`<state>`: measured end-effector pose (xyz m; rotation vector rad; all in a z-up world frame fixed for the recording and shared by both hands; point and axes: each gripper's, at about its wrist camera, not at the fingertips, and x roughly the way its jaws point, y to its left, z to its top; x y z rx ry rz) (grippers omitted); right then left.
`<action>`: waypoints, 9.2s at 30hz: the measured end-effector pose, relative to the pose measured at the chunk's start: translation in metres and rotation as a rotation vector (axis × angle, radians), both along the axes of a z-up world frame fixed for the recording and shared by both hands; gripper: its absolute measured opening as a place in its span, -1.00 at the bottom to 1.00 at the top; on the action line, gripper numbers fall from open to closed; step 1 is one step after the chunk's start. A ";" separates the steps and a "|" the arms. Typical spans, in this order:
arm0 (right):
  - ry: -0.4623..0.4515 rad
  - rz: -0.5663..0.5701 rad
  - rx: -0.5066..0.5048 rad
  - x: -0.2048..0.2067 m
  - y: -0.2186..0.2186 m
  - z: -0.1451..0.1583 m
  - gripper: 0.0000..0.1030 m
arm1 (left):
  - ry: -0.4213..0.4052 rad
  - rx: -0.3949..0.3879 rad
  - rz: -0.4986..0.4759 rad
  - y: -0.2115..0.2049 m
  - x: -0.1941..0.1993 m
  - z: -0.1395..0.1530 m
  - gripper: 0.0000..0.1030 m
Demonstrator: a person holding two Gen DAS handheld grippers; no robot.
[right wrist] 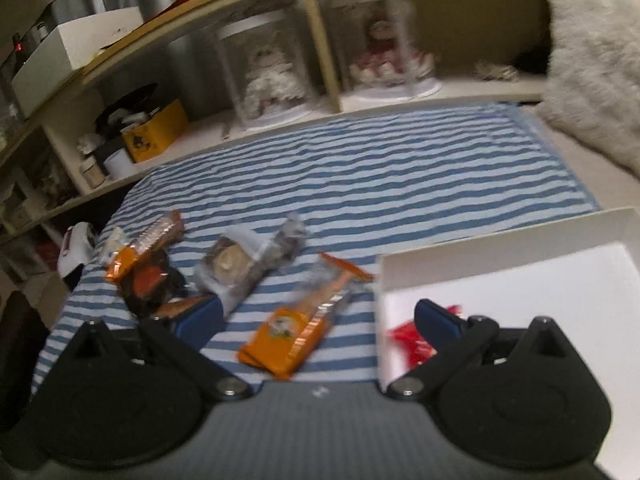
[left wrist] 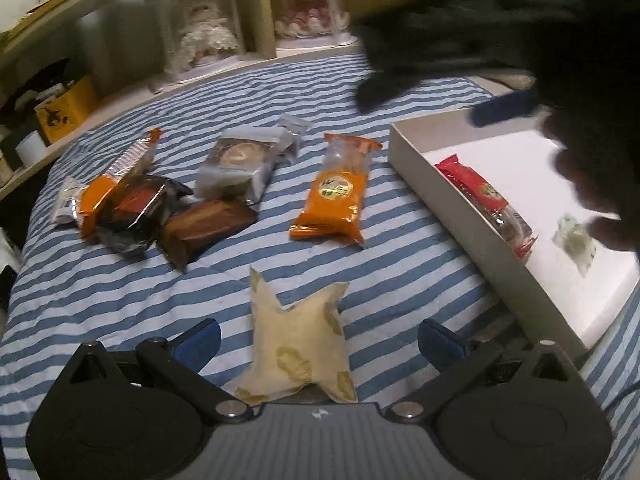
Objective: Organize snacks
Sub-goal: 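Grasp the orange packet with the right gripper while the left gripper grasps the cream pastry, then carry the orange packet and cream pastry into the white box and release both, then lift both open grippers from the box toward the brown cakes on the bed, then grasp the clear-wrapped round cookie with the right gripper while the left grasps the brown gold-striped cake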
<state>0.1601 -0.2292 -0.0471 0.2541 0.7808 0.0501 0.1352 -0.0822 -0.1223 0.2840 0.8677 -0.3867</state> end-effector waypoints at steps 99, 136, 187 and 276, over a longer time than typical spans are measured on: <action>0.178 0.267 0.045 -0.087 -0.021 -0.010 -0.11 | 0.162 -0.122 0.402 0.042 -0.014 -0.008 0.11; 0.086 0.046 -0.086 -0.124 -0.192 0.016 -0.10 | 0.112 -0.357 0.201 -0.125 -0.028 0.047 -0.22; 0.177 -0.047 -0.060 -0.158 -0.287 -0.030 0.47 | 0.320 -0.396 0.060 -0.246 -0.033 0.010 0.51; 0.053 0.023 0.510 0.109 0.025 -0.101 0.20 | 0.118 -0.781 0.577 0.127 0.099 -0.028 0.54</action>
